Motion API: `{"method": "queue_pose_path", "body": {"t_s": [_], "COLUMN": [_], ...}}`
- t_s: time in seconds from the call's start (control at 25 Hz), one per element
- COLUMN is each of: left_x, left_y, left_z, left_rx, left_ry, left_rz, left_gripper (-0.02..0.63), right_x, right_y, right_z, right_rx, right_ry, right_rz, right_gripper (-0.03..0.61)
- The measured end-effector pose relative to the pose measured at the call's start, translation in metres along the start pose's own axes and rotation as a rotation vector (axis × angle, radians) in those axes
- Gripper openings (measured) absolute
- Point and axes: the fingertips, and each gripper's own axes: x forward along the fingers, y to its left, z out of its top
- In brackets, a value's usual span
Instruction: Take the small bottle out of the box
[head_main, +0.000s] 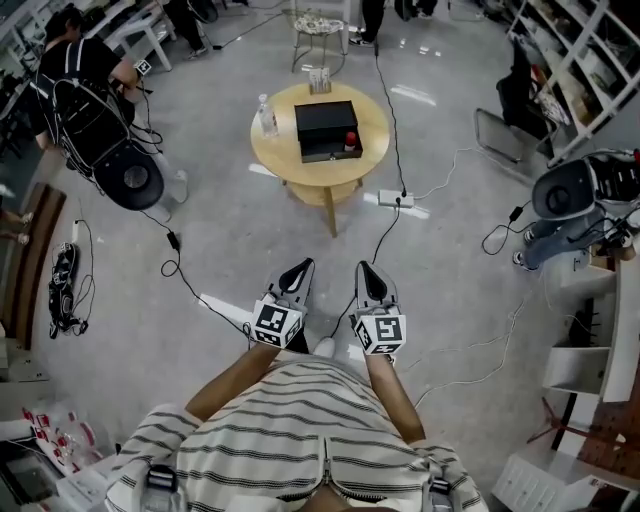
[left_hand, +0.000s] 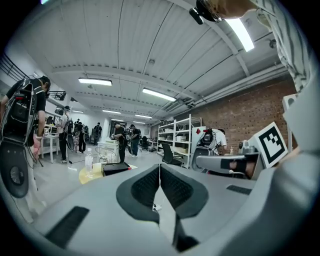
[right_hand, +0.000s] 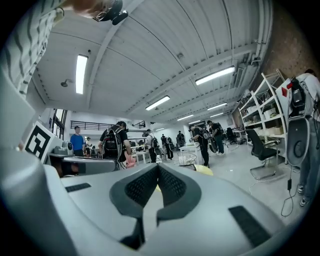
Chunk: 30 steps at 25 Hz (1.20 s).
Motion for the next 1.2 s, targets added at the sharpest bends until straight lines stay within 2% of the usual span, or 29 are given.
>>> {"method": "queue_pose_path", "body": {"t_s": [0.24, 0.4, 0.68, 1.0, 1.2], "left_x": [0.032, 0.059, 0.120, 0.193, 0.230], "left_y": [0.008, 0.030, 0.079, 0.114, 0.138], "left_z": [-0.010, -0.018, -0.003, 0.033, 0.036], "left_rx": [-0.013, -0.028, -0.035, -0.017, -0.020], "left_ry": [0.010, 0.027, 0.010, -0.016, -0.014], "left_rz": [-0.028, -0.010, 0.007, -0.002, 0.005], "left_gripper": [0.025, 0.025, 0.025, 0.025, 0.025], "right_x": [0.030, 0.061, 0.127, 0.197, 0.237], "right_y": [-0.016, -0.029, -0.061, -0.099, -0.119], "right_z": [-0.004, -0.005, 0.004, 0.039, 0.042], "right_rx": [-0.011, -0.032, -0.070, -0.086, -0.092], "right_ry": [0.000, 0.018, 0.050, 0.042, 0.055], "right_rz": [0.004, 0.009, 0.008, 0.020, 0.035], "right_gripper": [0.011, 0.011, 0.011, 0.011, 0.011]}}
